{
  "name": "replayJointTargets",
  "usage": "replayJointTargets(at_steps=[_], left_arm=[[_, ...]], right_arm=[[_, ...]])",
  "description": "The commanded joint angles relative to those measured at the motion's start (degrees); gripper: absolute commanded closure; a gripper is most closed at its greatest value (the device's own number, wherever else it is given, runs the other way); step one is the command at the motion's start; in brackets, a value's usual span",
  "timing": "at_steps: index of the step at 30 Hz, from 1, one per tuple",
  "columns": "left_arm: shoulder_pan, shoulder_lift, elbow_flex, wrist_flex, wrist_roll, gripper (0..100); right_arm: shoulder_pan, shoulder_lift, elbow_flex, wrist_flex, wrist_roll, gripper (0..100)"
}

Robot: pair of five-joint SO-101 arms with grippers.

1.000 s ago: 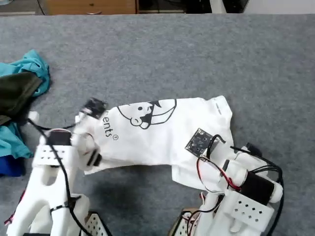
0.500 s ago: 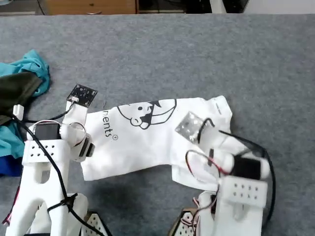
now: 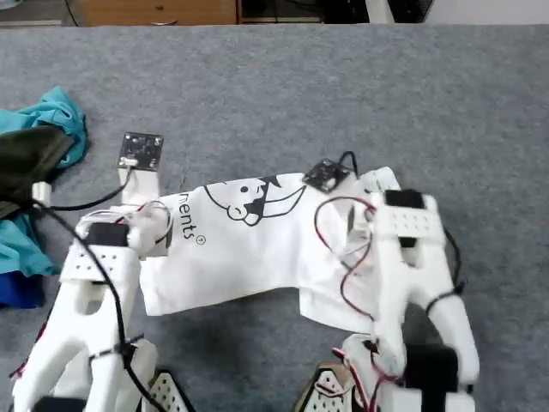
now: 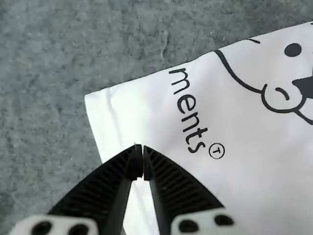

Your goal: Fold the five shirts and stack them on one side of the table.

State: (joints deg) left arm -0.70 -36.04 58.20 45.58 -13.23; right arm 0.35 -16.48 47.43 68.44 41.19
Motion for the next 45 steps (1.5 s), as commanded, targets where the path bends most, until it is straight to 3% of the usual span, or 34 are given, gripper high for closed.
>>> replayJointTargets(at_steps=[1, 4, 10, 14, 20, 29, 39, 45], left_arm=[[0.53, 8.57, -0.88, -5.19, 0.79, 98], [-1.76, 18.95, -4.84, -7.38, 0.79, 98], [-3.25, 34.51, -20.31, 0.88, 0.79, 98], [-3.34, 39.78, -26.20, 2.02, 0.79, 98], [-3.87, 41.10, -28.57, 1.76, 0.88, 98], [-3.96, 41.19, -28.66, 1.14, 0.88, 98], [-3.96, 41.19, -28.66, 1.41, 0.88, 98], [-3.96, 41.19, -28.40, 1.41, 0.88, 98]], right_arm=[[-4.44, 2.33, -3.03, -0.62, -1.85, 99.6], [-5.85, 2.33, -1.98, -0.53, -2.64, 99.6], [-5.49, 2.33, 1.01, 2.55, 1.32, 99.6], [-5.49, 2.24, 3.74, 3.16, 3.87, 99.6], [-7.34, -4.00, 7.78, 6.51, 8.00, 99.6], [-18.24, -15.87, 10.68, 13.71, 11.25, 99.6], [-20.35, -13.14, 12.09, 13.80, 14.86, 99.5], [-26.95, -8.75, 12.26, 13.98, 15.47, 99.5]])
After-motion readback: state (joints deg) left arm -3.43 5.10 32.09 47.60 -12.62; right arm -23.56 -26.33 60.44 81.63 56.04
